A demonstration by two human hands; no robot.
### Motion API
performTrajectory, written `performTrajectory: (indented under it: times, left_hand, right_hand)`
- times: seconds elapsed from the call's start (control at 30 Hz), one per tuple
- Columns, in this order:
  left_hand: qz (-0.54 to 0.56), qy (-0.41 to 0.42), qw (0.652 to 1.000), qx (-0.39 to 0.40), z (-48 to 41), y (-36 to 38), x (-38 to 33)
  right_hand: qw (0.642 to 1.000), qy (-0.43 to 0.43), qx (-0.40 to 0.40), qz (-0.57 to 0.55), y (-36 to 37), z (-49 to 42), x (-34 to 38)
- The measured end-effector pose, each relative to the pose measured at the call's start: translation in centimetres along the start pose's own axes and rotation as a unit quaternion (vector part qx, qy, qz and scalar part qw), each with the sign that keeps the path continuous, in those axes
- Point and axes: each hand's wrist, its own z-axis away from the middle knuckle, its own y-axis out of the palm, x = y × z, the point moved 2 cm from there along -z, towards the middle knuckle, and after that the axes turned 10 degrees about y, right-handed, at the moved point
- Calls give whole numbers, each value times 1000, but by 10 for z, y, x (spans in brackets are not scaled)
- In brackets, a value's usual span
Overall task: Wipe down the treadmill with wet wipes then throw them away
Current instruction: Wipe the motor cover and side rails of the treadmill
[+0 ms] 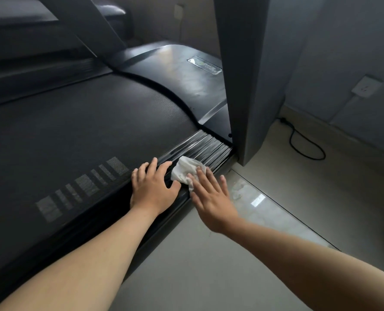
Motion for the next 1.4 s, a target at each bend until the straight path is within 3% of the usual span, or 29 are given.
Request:
performTrajectory:
  times: [0.2,0.27,0.37,0.53,0.6,0.77,0.83,1.03,1.17,1.27,1.4]
  left_hand:
    - [36,0,999,-10,1,-2,1]
    - [99,-3,993,-60,1,-5,4]
    - [218,-44,962,-155,1,-12,7]
    - [233,-66,953,-182,3,-15,9]
    - [229,-70,951,-193,1,-13,10]
    - [234,-65,946,-213,0,-9,13]
    - [251,-72,938,-227,-1,-9,15]
    - [298,-96,915,-253,-4,-11,19]
    - [297,-88,921,-235,0,-14,18]
    - [263,-38,942,-204,0,-12,14]
    - [206,21,967,-148,-1,-8,9]
  right_hand:
    - [988,142,1,-67,-18,-48,-12]
    - [994,88,-18,-65,-16,-44,0]
    - [996,-74,-19,-39,-5,-22,21]
    - [981,-189,15,28,-11,-29,26]
    - [987,-152,26,50,-16,-49,25]
    - [997,37,63,22,-25,-107,30]
    - [996,53,71,5,-25,-115,40]
    - [979,-184,79,31,-9,-61,77]
    - [972,-223,68,31,-5,-37,54]
    - [987,-152,46,24,-10,-38,32]
    - [998,49,29,-24,-22,-46,-3]
